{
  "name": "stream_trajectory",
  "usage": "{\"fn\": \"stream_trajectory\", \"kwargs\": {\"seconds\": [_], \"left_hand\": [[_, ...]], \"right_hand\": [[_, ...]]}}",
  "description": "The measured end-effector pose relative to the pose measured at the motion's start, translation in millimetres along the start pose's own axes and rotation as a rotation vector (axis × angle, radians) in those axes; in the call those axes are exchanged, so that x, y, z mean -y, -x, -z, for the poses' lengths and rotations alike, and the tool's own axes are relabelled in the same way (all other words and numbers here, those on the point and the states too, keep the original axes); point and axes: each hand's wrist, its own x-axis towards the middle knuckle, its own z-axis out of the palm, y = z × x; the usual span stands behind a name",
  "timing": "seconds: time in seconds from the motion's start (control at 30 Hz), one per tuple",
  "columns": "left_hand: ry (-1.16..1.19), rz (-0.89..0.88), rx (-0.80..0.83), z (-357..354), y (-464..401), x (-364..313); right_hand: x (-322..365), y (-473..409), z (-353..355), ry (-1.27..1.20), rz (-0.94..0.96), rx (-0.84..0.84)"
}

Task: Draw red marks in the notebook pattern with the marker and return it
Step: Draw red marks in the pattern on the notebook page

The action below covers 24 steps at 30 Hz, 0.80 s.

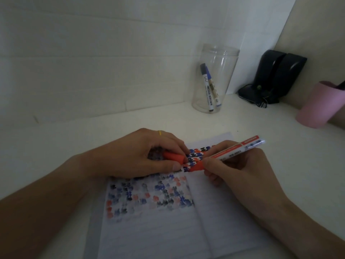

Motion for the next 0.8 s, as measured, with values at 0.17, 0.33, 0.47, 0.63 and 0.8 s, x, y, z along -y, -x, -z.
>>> {"fn": "stream_trajectory", "kwargs": {"seconds": [0.17,0.33,0.47,0.63,0.8], "left_hand": [[0.002,0.002,-0.001,-0.3,-0.2,0.4],[-0.001,0.003,-0.002,-0.1,0.4,0.1],[0.012,0.009,0.008,0.1,0.4,0.3],[0.012,0.015,0.006,-0.1,0.2,-0.4],[0.009,0.012,0.003,-0.2,0.2,-0.9]], "right_hand": [[-1.1,0.7,1.6,0.013,0.0,0.024],[-4.0,0.8,0.4,0.054,0.001,0.027],[-5.1,0.0,1.1,0.054,0.003,-0.005],[-5.1,0.1,1.6,0.031,0.006,0.011],[-5.5,0.1,2.6,0.057,0.019,0.035]]}}
